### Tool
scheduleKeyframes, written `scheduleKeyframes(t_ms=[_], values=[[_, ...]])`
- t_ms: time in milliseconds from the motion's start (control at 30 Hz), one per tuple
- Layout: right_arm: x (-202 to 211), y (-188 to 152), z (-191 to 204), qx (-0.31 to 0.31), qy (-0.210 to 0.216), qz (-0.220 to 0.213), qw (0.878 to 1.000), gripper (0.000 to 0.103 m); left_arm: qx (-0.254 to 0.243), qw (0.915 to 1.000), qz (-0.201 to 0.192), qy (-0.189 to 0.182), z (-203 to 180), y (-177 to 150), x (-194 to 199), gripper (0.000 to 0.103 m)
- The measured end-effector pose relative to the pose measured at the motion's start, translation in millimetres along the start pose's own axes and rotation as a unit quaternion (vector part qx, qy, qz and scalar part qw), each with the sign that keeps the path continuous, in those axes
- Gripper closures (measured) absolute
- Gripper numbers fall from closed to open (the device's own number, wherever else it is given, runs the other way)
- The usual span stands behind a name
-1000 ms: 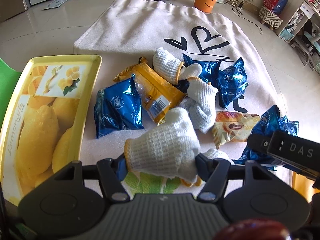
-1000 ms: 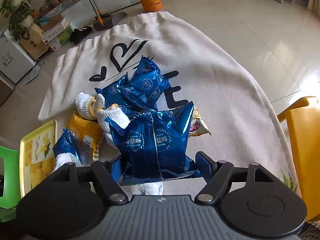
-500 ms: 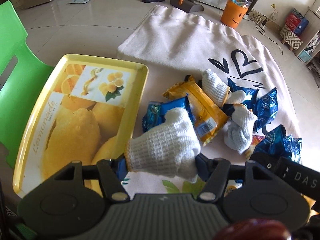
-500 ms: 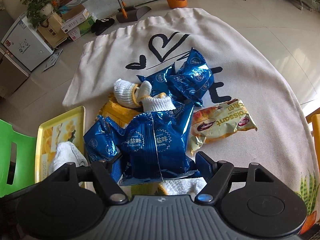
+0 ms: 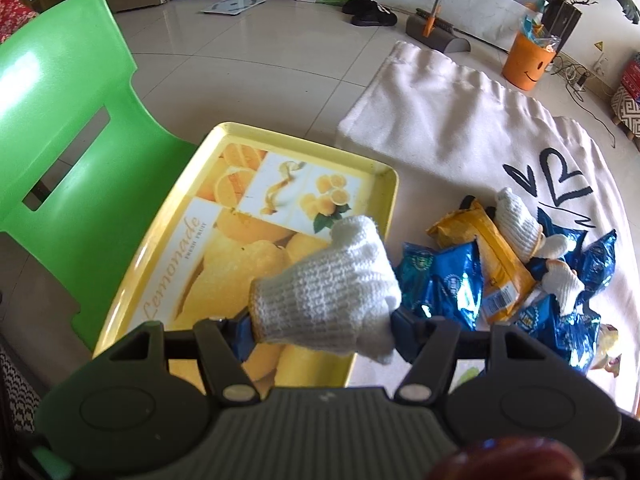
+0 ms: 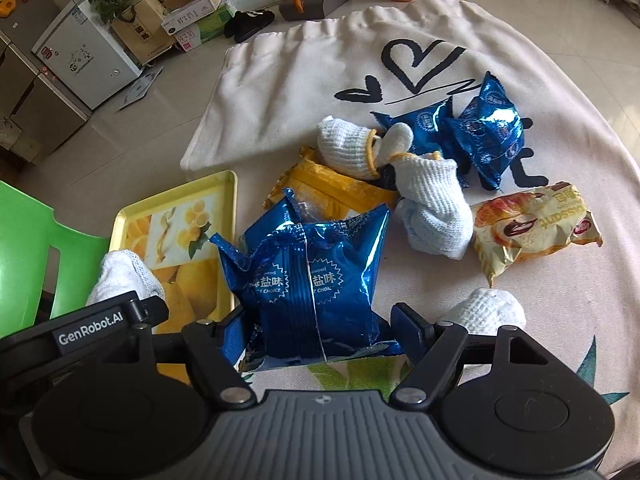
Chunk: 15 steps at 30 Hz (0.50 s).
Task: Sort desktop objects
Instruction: 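Carry the glove onto the yellow tray and open left gripper while right carries packet toward tray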
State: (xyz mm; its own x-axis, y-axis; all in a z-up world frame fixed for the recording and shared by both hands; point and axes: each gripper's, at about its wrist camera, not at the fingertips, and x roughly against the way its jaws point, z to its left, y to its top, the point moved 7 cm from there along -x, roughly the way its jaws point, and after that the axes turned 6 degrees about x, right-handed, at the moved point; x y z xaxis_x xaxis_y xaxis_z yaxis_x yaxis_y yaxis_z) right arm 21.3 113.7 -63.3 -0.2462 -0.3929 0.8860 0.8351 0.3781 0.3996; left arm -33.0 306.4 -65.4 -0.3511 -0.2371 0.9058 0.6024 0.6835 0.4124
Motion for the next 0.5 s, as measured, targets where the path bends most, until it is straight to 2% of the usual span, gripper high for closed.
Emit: scheduleKeyframes(t_ms=[233,500], values=[[-19,-9,38,0.018,0.036,0.014,0.999,0.029,0.036,0.9989,-0.014,0.027,34,16,0,0.040],[-40,-23,74,0.032,0.088,0.035,0.995,0.029,0.054,0.9961,-0.039,0.059,63,36,3,0.040]])
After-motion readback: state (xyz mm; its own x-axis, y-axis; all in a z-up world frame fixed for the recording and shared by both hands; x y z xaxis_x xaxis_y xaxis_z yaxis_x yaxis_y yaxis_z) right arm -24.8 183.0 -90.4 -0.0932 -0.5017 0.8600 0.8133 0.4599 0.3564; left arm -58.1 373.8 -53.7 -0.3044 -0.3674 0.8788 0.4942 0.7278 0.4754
